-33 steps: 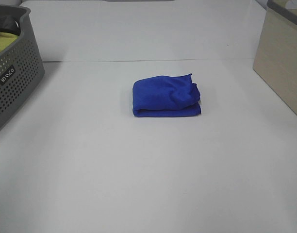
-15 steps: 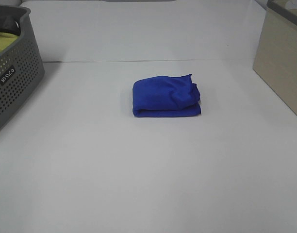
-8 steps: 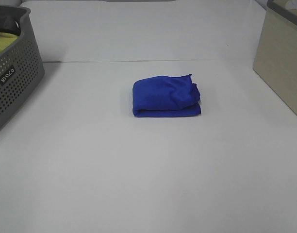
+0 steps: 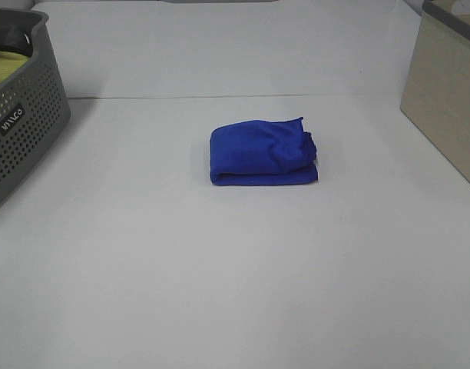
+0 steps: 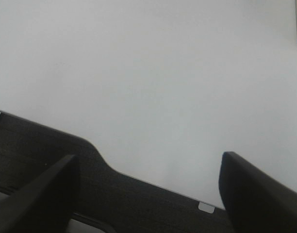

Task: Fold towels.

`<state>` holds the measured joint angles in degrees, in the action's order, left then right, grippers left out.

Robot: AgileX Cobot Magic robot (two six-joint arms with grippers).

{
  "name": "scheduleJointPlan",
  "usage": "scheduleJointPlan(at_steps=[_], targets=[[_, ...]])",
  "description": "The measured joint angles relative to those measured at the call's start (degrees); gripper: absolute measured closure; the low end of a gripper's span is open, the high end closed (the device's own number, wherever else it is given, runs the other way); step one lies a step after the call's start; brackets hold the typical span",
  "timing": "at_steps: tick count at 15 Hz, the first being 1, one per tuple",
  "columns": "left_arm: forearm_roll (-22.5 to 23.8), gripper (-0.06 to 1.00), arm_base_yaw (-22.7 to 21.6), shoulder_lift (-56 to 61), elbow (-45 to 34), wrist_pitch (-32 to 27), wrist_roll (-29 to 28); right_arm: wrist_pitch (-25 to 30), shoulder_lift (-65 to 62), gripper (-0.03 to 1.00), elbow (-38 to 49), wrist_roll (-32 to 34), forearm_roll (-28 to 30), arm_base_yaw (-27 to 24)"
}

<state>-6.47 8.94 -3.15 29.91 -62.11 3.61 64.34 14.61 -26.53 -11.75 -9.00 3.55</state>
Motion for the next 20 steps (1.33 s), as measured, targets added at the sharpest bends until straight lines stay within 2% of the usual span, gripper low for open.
scheduleJointPlan(at_steps=[1,2,5,9,20], targets=[[-0.1,0.25,-1.7,0.6,0.0,0.0,0.0,0.0,-0.4,0.2,0.0,0.0,-0.1,-2.4],[-0.1,0.25,-6.1,1.9,0.0,0.1,0.0,-0.5,-3.1,0.2,0.0,0.1,-0.3,-4.8],[-0.1,0.25,-8.0,3.4,0.0,0.1,0.1,-0.6,-9.8,0.2,0.0,0.1,-1.1,-4.8],[-0.1,0.25,-8.0,3.5,0.0,0.1,0.1,-0.6,-14.8,0.2,0.0,0.1,-1.5,-4.8],[-0.1,0.25,-8.0,3.5,0.0,0.1,0.1,-0.6,-14.8,0.2,0.0,0.1,-1.5,-4.8]])
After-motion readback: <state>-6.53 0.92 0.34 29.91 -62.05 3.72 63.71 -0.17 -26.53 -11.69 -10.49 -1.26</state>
